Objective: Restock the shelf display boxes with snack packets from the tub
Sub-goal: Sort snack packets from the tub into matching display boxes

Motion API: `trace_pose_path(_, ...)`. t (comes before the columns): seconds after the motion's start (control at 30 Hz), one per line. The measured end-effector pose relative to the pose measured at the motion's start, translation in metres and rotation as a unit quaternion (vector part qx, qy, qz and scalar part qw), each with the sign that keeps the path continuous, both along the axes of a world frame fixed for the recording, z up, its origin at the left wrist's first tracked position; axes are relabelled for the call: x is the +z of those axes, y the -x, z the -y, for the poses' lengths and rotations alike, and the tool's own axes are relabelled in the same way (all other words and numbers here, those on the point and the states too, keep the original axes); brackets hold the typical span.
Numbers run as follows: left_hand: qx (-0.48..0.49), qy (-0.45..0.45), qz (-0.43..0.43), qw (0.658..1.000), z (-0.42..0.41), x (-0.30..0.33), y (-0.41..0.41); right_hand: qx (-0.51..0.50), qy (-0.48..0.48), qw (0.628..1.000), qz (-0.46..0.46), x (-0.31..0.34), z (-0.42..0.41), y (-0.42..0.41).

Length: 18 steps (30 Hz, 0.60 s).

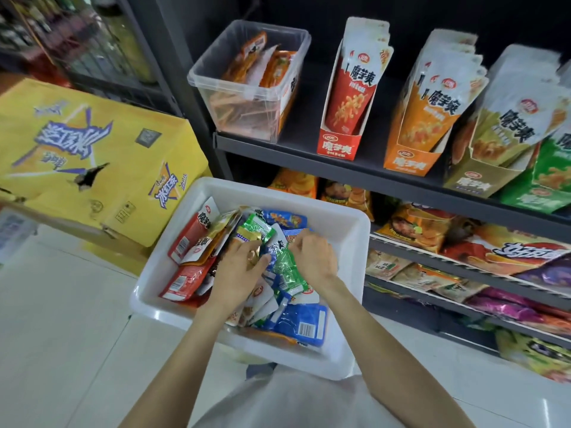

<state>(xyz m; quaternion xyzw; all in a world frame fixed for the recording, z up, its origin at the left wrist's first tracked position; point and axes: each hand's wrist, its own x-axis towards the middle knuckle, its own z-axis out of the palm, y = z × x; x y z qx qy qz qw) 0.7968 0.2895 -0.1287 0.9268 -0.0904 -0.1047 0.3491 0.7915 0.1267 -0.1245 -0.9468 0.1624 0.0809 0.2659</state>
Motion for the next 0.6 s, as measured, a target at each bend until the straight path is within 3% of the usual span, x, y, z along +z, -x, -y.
trace_pose_path(0.1, 0.014, -0.005, -0.006, 1.0, 0.009, 0.0, 0.001, 0.017, 0.039, 0.999, -0.004, 0.003, -0.001, 0.004)
trace_pose_path(0.23, -0.03, -0.178, 0.038, 0.983, 0.011, -0.007, -0.001, 0.053, 0.097, 0.99, -0.087, -0.012, -0.016, 0.003)
trace_pose_path(0.3, -0.045, -0.184, 0.032, 0.981, 0.011, -0.007, 0.0, 0.033, 0.063, 0.994, -0.087, -0.012, -0.017, 0.002)
trace_pose_path(0.37, -0.019, -0.076, 0.001, 0.997, 0.012, -0.002, 0.001, -0.002, 0.009, 0.998, -0.064, -0.002, -0.013, 0.003)
trace_pose_path(0.43, 0.046, 0.105, -0.094, 0.989, 0.016, 0.014, 0.002, -0.03, -0.038, 0.999, 0.008, 0.012, -0.005, 0.01)
trace_pose_path(0.53, 0.115, 0.362, -0.235, 0.895, 0.033, 0.043, 0.008, 0.008, -0.043, 0.985, 0.167, 0.031, -0.002, 0.03)
trace_pose_path(0.6, 0.104, 0.401, -0.2, 0.888, 0.045, 0.053, 0.012, 0.034, -0.013, 0.969, 0.245, 0.035, -0.002, 0.043)
